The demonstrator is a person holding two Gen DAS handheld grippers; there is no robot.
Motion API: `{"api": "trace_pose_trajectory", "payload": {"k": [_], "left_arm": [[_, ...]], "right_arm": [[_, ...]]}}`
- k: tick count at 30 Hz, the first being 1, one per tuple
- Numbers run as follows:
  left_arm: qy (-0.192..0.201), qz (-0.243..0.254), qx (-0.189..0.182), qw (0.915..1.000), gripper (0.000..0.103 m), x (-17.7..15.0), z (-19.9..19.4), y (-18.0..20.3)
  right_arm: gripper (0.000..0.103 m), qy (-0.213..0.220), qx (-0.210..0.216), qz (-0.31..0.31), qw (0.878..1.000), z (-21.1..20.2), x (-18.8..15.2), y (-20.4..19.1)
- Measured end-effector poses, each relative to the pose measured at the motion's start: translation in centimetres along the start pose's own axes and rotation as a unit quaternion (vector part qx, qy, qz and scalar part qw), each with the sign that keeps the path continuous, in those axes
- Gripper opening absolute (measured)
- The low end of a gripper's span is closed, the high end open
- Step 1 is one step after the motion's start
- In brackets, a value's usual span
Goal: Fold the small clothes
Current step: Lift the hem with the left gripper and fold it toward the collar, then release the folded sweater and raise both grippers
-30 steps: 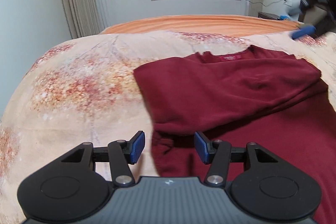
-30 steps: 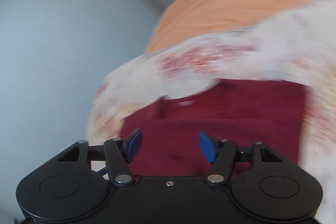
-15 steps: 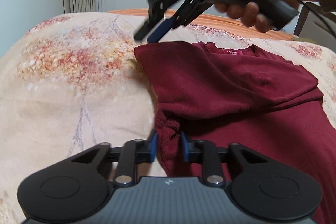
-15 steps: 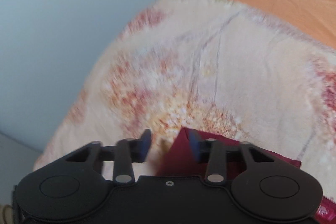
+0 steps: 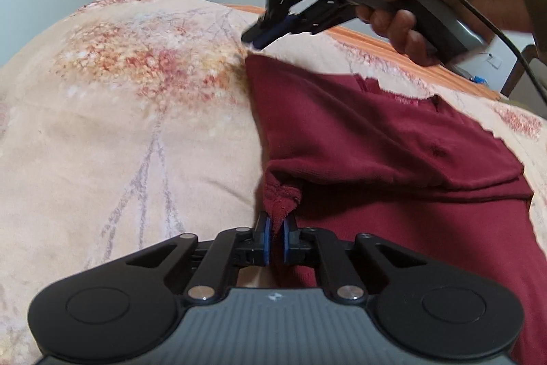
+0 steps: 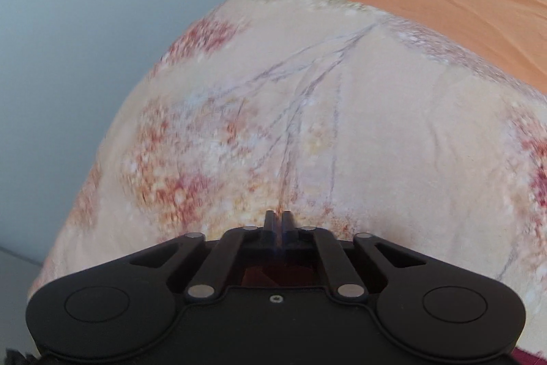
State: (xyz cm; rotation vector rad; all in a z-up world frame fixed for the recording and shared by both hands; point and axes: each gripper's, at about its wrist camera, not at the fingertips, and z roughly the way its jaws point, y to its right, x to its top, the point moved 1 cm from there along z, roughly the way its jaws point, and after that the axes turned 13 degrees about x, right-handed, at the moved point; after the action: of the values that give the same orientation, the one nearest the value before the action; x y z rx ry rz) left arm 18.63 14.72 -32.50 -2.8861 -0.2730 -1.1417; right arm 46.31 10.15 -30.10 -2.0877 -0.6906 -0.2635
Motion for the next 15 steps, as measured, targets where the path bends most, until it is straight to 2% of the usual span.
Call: {"api": "trace_pose_trajectory", "payload": {"k": [2, 4, 7, 9, 10, 13, 15], "left_arm": [[0.013, -0.012, 0.001, 0.9998, 0.018, 0.4, -1.1, -0.9], [0.027, -0.034, 0.0, 0.999, 0.02, 0.9, -2.1, -2.0], [0.043, -0.054, -0.012, 0.9975, 0.021, 2.5, -2.5, -2.7], [0.048, -0.053, -0.026, 0.9971, 0.027, 4.2, -1.9, -2.2], [0.051, -0.047, -0.031, 0.9971, 0.034, 5.0, -1.5, -1.6], [0.053, -0.01, -0.053, 0.9972, 0.036, 7.2, 0.5, 1.2], [0.041, 0.038, -0.063, 0.9965, 0.038, 7.7, 2.2, 3.7]], "right_arm": [[0.035, 0.043, 0.033, 0.005, 0.999, -3.1, -0.9, -0.1], [0.044, 0.071, 0.041, -0.004, 0.997, -6.3, -2.9, 0.0], [0.049, 0.088, 0.037, 0.004, 0.995, -9.9, -7.7, 1.6], [0.05, 0.087, 0.016, 0.023, 0.996, -11.6, -11.5, 3.4], [0.05, 0.086, 0.004, 0.036, 0.996, -12.4, -13.0, 4.3], [0.05, 0.099, -0.04, 0.072, 0.992, -15.5, -17.3, 7.3], [0.049, 0.12, -0.066, 0.109, 0.985, -18.3, -19.7, 9.5]]}}
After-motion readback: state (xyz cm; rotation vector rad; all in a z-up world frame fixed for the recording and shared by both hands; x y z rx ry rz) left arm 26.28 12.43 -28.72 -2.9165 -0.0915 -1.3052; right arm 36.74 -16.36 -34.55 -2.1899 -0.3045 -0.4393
